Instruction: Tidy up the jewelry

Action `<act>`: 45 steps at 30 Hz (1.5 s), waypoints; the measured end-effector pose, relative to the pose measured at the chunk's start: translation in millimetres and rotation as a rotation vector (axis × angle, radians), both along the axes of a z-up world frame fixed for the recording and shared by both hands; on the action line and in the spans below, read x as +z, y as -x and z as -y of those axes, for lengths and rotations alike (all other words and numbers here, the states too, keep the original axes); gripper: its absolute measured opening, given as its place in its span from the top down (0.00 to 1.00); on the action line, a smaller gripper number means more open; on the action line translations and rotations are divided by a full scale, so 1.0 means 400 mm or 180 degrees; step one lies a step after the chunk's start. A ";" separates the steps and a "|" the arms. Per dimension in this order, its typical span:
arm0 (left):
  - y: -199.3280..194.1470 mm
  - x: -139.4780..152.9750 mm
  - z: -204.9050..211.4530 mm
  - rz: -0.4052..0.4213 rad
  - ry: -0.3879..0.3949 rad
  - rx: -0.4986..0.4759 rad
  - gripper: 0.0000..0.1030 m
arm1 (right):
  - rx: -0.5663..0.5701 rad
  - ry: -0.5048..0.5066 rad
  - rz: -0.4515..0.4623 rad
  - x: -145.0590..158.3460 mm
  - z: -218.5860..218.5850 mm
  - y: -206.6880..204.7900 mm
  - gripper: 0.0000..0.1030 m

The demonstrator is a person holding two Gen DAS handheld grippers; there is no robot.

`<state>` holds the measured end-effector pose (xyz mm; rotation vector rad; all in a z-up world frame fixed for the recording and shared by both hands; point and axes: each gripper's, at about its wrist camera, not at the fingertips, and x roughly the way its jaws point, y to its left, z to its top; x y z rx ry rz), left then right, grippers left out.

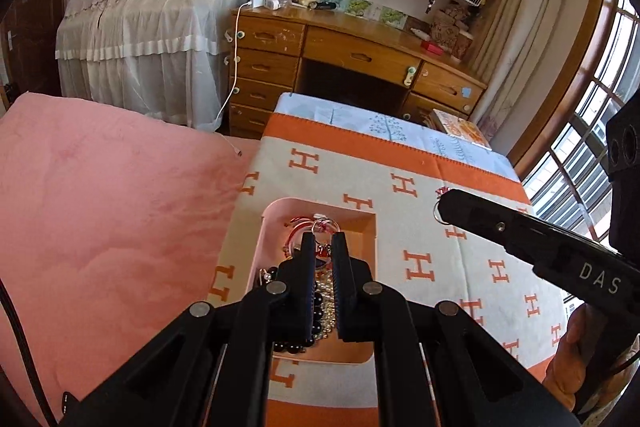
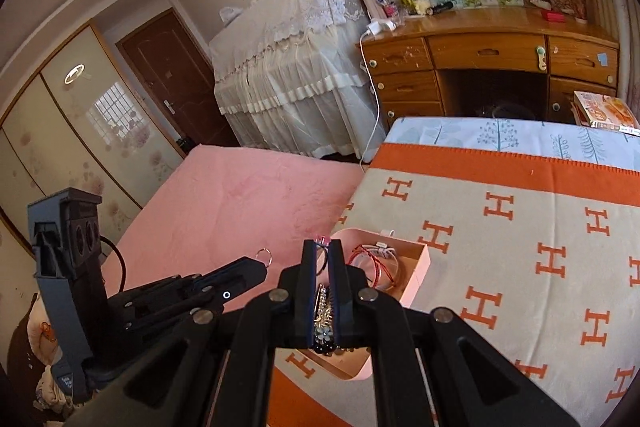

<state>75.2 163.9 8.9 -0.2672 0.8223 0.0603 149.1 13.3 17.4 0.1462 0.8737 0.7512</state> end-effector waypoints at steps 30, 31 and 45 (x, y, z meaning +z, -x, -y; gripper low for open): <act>-0.121 -0.157 -0.018 -0.0418 -0.0131 0.0139 0.25 | -0.0211 0.0393 -0.0218 -0.156 -0.026 -0.066 0.86; -0.117 -0.154 -0.013 -0.0398 -0.0133 0.0131 0.24 | -0.0227 0.0384 -0.0198 -0.153 -0.019 -0.059 0.86; 0.029 -0.168 0.111 -0.0302 -0.0241 0.0038 0.01 | -0.0533 0.0490 0.0011 -0.181 0.155 0.089 0.74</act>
